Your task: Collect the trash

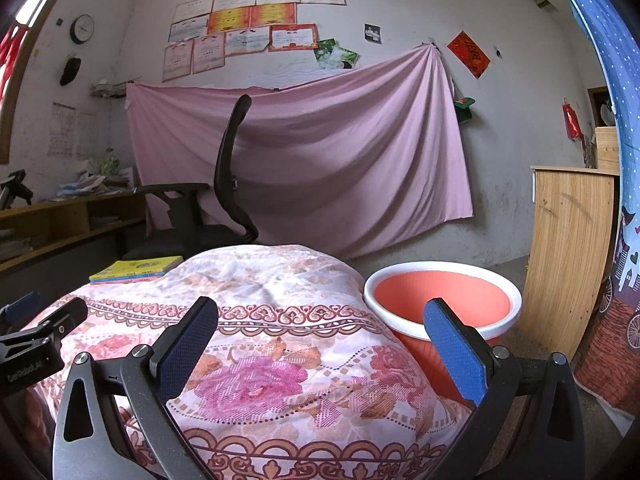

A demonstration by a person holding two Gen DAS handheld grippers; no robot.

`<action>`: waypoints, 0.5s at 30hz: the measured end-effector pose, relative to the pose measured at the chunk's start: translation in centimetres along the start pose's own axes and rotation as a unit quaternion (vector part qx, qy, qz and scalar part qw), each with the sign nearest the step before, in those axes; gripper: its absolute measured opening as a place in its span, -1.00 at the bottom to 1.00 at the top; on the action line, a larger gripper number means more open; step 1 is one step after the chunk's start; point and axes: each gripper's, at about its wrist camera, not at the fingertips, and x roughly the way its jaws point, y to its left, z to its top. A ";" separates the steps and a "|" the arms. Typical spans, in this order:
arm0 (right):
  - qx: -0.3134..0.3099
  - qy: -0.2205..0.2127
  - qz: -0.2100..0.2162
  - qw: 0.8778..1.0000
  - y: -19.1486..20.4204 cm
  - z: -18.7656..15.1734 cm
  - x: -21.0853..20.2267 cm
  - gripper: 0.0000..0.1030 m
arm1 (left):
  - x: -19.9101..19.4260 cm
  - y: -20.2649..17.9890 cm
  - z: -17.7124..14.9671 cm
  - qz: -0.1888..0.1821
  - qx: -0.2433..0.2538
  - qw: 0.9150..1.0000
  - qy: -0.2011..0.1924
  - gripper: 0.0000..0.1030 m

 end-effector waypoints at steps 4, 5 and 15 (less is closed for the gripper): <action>0.000 0.000 0.000 1.000 0.0 0.0 0.0 1.00 | 0.0 0.0 0.0 0.000 -0.001 1.000 0.000 0.95; 0.000 0.000 0.000 1.000 0.1 0.0 0.0 1.00 | 0.0 0.0 0.0 -0.001 0.000 1.000 0.000 0.95; 0.000 0.000 -0.001 1.000 0.1 0.0 0.0 1.00 | 0.0 0.1 0.0 -0.003 0.002 1.000 0.002 0.95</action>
